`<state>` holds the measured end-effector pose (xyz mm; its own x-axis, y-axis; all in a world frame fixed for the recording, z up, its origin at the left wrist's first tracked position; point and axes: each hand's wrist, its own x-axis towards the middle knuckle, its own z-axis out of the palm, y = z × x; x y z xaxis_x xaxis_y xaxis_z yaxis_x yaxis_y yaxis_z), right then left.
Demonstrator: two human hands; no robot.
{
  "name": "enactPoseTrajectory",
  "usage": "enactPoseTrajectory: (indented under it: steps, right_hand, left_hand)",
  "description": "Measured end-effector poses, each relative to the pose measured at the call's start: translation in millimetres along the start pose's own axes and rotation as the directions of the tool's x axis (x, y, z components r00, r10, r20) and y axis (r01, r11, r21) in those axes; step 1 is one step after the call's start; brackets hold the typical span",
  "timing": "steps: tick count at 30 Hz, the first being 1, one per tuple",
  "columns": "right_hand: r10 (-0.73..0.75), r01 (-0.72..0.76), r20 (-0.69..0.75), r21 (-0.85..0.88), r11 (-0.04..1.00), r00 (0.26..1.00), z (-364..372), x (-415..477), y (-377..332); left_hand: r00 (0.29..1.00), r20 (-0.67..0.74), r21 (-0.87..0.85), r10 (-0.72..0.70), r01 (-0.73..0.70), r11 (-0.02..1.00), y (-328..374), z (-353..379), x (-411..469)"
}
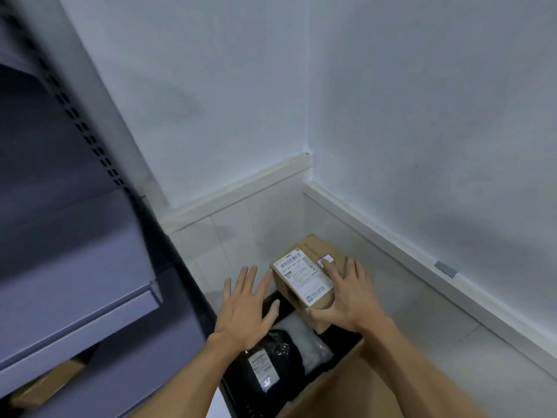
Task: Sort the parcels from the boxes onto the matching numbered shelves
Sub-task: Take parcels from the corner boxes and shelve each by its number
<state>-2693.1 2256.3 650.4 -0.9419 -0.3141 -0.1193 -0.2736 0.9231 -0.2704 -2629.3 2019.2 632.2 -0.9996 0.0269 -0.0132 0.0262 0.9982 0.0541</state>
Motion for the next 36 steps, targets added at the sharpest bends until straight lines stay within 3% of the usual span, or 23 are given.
enactPoseTrajectory:
  steps: [7, 21, 36]
  right_hand:
    - [-0.016, 0.013, -0.071, -0.045, 0.999, 0.997, -27, -39, -41]
    - [-0.037, 0.019, -0.084, -0.208, 0.978, 0.996, -57, -172, -139]
    - [-0.292, 0.244, -0.156, -0.271, 0.931, 0.944, -64, -234, -214]
  left_hand:
    - [0.999, 0.044, 0.026, -0.018, 0.017, 1.000, -18, -50, -46]
    - [0.998, -0.055, -0.001, -0.024, 0.024, 1.000, -64, -89, -202]
    - [0.959, -0.133, 0.026, -0.250, 0.256, 0.966, -96, -126, -320]
